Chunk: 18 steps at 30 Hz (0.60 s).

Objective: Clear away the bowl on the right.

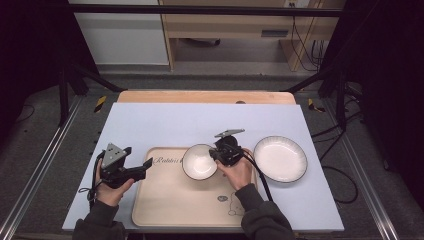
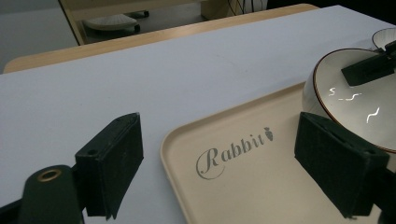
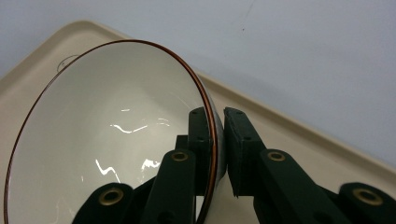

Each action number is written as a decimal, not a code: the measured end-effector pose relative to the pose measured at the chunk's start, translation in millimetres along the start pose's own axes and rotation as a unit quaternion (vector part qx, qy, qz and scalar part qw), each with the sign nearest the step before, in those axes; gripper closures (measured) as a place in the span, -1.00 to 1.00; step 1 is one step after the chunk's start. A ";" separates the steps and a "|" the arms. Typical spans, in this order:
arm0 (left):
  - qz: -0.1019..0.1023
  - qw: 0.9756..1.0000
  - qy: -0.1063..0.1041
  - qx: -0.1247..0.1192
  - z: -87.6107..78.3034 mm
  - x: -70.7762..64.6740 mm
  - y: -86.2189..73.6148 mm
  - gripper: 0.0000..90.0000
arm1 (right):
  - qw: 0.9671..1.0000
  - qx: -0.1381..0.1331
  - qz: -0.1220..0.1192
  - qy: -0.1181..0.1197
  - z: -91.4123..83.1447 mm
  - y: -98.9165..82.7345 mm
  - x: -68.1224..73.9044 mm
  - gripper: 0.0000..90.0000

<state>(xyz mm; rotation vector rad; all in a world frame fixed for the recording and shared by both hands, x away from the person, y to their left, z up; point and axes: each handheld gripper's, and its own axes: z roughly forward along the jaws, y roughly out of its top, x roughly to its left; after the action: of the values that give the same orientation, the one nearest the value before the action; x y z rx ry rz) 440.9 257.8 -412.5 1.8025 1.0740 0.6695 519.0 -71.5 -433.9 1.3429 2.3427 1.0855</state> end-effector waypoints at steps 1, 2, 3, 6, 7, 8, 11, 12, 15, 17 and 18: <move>0.000 1.000 0.000 0.000 0.3 -0.1 -0.1 -0.66 | 1.000 0.000 -0.001 -0.001 0.1 -0.1 -0.2 0.80; 0.000 1.000 0.000 0.000 0.4 -0.1 -0.1 -0.66 | 1.000 0.001 -0.005 -0.001 0.3 -0.3 -1.0 0.81; 0.000 1.000 0.000 0.000 0.4 -0.1 -0.2 -0.66 | 1.000 0.001 -0.005 -0.001 0.7 -0.4 -1.5 0.81; 0.000 1.000 0.000 0.000 0.3 0.0 -0.3 -0.66 | 1.000 0.004 0.002 -0.002 1.7 -0.9 -2.1 0.81; 0.000 1.000 0.000 0.000 0.3 0.1 -0.2 -0.66 | 1.000 0.005 0.001 -0.004 2.3 -1.3 -2.4 0.82; 0.000 1.000 0.000 0.001 0.3 0.1 -0.2 -0.66 | 1.000 0.007 0.001 -0.006 3.1 -1.8 -2.9 0.82; 0.000 1.000 0.000 0.000 0.0 0.0 -0.1 -0.66 | 1.000 0.010 0.006 -0.008 4.8 -2.4 -4.6 0.83; 0.000 1.000 0.000 0.000 0.0 0.0 -0.1 -0.66 | 1.000 0.012 0.006 -0.010 5.1 -2.7 -4.9 0.83; 0.000 1.000 0.001 0.001 0.4 0.0 -0.2 -0.66 | 1.000 0.013 0.005 -0.011 5.8 -2.8 -5.5 0.83; 0.000 1.000 0.001 0.002 0.7 0.1 -0.5 -0.66 | 1.000 0.013 0.005 -0.011 6.2 -2.9 -5.7 0.83; 0.000 1.000 0.001 0.002 0.7 0.0 -0.5 -0.66 | 1.000 0.015 0.004 -0.012 6.4 -3.1 -6.2 0.83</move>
<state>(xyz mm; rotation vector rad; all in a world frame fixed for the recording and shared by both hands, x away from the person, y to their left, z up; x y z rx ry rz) 441.3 257.6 -413.3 1.8045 1.0778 0.6699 523.8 -74.4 -441.5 1.3686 2.3477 1.0349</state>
